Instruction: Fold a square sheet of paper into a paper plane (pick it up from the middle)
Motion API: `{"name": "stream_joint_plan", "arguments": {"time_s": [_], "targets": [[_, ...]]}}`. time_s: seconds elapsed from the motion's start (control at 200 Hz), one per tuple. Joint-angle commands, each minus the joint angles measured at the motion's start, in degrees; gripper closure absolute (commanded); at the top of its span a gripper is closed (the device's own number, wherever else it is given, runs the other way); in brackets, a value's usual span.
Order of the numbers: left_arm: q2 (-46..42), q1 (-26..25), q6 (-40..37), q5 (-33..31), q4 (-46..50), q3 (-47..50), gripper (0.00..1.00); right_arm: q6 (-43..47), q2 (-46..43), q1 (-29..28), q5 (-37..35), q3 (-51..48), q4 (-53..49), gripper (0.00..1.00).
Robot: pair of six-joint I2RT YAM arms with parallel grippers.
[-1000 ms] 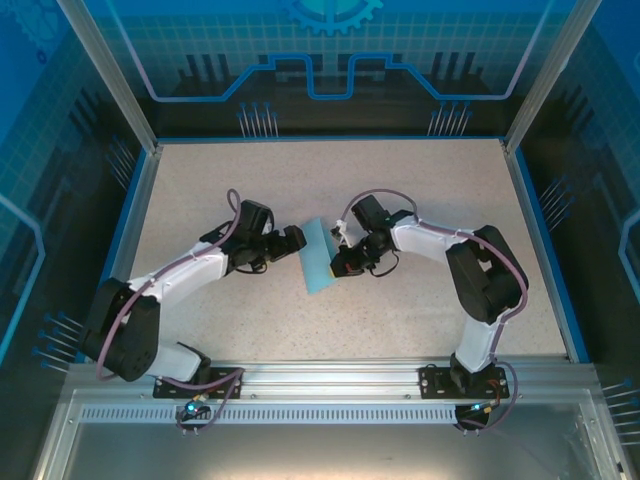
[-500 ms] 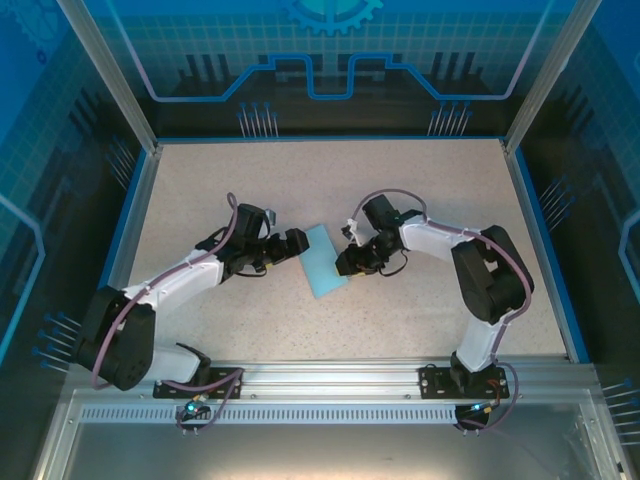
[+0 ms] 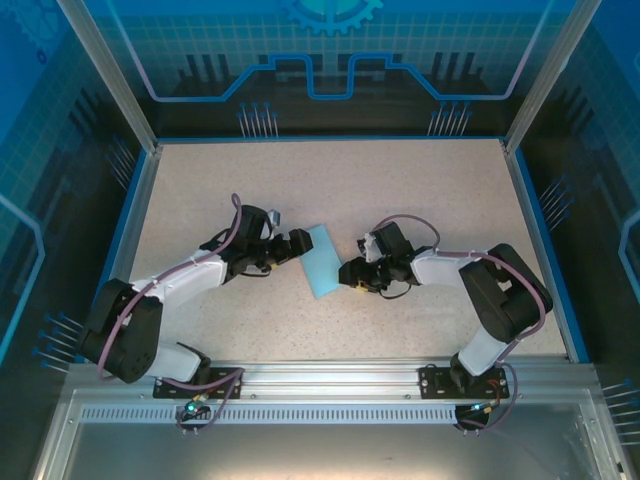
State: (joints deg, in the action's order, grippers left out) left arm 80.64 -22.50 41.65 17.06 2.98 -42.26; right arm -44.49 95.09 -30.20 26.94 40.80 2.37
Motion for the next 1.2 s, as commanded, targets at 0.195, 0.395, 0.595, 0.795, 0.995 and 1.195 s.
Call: {"name": "stream_joint_plan", "arguments": {"time_s": [0.195, 0.395, 0.595, 0.795, 0.995, 1.195], "targets": [[1.24, 0.18, 1.06, 3.30, -3.05, 1.15, 0.04, -3.94, -1.27, -1.56, -0.71, -0.75, 5.60, 0.68], [4.32, -0.85, 1.98, 6.16, -6.51, 0.29, 0.21, -0.80, -3.04, -0.66, -1.82, 1.26, -1.53, 0.88], [10.56, -2.80, 3.06, 7.23, -9.87, -2.71, 0.48, -0.42, -2.21, -0.57, -0.39, 1.96, -2.52, 0.91], [14.76, -2.94, 2.60, 4.80, -8.61, -4.35, 0.62, -0.08, -2.31, -0.63, 0.13, 2.62, -3.25, 0.83], [17.13, -2.99, 1.94, 3.59, -7.38, -4.29, 0.66, -0.12, -3.86, -0.57, 0.30, 2.04, -4.13, 0.77], [18.22, -2.94, 1.78, 3.51, -7.55, -4.28, 0.67, -1.04, -4.58, -0.57, 0.55, 1.47, -4.22, 0.79]]}}
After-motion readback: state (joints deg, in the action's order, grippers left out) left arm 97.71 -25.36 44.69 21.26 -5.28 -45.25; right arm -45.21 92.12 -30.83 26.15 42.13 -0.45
